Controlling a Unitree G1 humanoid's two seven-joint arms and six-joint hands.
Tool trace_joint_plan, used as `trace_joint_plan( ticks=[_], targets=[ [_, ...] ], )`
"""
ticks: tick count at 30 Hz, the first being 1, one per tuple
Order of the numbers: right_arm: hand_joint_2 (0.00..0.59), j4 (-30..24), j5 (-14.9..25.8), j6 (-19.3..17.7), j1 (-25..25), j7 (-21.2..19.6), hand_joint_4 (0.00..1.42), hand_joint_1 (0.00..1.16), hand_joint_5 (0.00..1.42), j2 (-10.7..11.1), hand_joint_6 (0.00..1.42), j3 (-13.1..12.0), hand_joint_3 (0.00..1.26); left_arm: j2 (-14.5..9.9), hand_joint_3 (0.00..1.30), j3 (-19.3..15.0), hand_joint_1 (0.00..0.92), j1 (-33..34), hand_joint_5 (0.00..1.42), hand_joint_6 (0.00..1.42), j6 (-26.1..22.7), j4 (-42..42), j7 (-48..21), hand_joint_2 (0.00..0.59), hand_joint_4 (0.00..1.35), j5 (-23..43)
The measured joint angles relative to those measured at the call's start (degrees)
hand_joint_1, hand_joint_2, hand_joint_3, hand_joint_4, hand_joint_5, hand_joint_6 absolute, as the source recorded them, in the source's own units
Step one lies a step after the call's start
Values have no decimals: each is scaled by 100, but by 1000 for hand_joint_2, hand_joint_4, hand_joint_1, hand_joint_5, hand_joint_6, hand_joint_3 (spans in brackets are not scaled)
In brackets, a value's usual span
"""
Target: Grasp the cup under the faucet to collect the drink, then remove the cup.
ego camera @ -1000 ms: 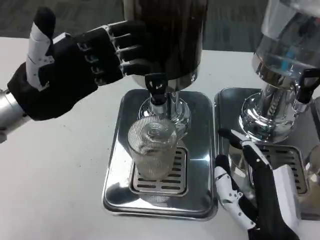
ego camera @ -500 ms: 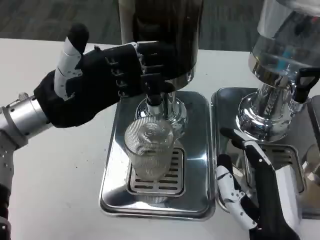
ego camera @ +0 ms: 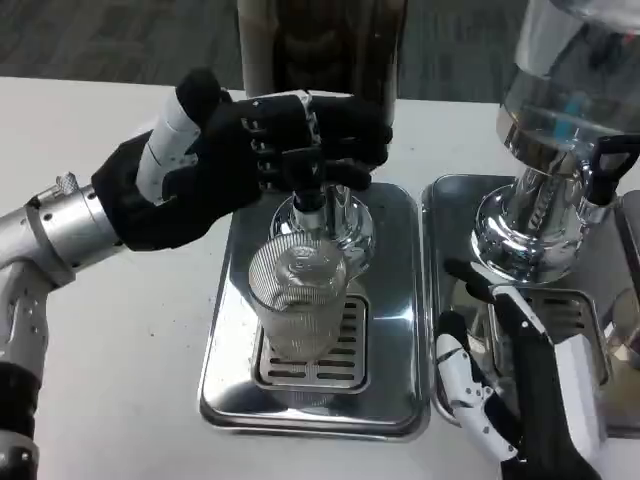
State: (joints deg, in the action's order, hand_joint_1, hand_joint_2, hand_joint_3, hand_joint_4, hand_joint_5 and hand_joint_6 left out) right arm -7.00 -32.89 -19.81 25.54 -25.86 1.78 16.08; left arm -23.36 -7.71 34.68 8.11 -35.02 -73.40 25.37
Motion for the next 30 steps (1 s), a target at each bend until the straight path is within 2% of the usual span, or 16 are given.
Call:
trace_joint_plan(
  ticks=[30],
  targets=[
    [426,-15,124,0,48,43,234,350,235,43,151,-14,304,-71,293,277,0,-276,171,255,1353,249,81,77,200,-337]
  ],
)
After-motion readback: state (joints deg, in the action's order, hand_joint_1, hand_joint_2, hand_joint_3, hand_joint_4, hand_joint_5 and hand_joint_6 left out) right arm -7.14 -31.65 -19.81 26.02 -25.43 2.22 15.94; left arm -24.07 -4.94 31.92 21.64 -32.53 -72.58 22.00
